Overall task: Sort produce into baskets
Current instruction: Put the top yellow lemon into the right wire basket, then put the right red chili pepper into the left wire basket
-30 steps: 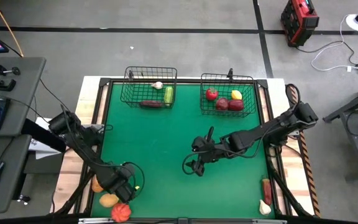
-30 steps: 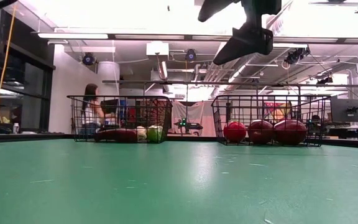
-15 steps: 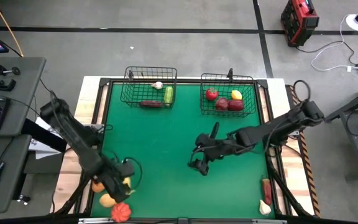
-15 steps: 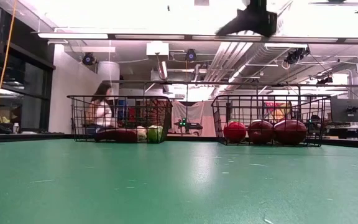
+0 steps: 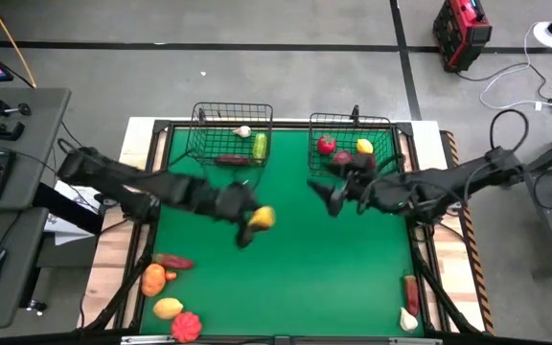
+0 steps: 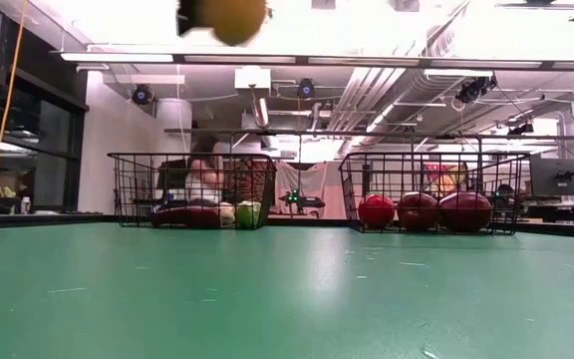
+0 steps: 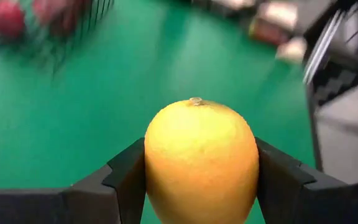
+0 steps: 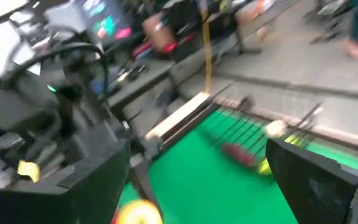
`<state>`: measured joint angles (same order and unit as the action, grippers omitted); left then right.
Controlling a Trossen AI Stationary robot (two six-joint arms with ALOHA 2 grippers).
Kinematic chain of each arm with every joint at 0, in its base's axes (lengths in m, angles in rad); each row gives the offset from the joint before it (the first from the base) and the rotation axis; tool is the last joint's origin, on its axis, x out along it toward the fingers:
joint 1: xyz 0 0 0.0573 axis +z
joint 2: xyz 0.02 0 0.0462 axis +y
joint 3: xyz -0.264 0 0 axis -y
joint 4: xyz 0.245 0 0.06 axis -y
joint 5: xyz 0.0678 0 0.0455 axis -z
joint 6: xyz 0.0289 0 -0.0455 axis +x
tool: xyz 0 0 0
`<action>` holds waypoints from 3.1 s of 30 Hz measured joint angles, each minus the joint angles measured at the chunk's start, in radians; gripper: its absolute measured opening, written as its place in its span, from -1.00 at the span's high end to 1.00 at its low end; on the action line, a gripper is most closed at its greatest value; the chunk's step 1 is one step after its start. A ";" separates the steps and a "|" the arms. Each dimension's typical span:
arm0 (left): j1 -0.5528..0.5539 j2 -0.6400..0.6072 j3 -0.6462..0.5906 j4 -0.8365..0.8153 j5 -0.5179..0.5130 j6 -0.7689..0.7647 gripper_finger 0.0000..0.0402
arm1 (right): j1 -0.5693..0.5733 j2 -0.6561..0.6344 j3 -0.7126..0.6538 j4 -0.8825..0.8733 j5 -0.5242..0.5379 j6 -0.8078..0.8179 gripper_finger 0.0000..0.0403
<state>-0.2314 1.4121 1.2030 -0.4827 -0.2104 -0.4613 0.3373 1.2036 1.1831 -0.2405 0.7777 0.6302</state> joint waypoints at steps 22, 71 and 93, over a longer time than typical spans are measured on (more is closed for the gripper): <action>0.522 0.740 0.577 0.538 0.154 0.190 -0.38 | -0.119 -0.080 0.000 -0.030 0.118 -0.258 -0.83; -0.061 -0.314 -0.331 0.090 -0.071 -0.240 -0.47 | 0.015 0.037 0.000 -0.359 -0.279 0.304 -0.83; -0.097 -0.326 -0.419 0.153 -0.073 -0.111 -0.47 | 0.345 0.659 -0.001 -1.008 -1.372 0.681 -0.83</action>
<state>-0.3279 1.0863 0.7837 -0.3298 -0.2834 -0.5721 0.6819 1.8626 1.1820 -1.2485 -0.5945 1.3116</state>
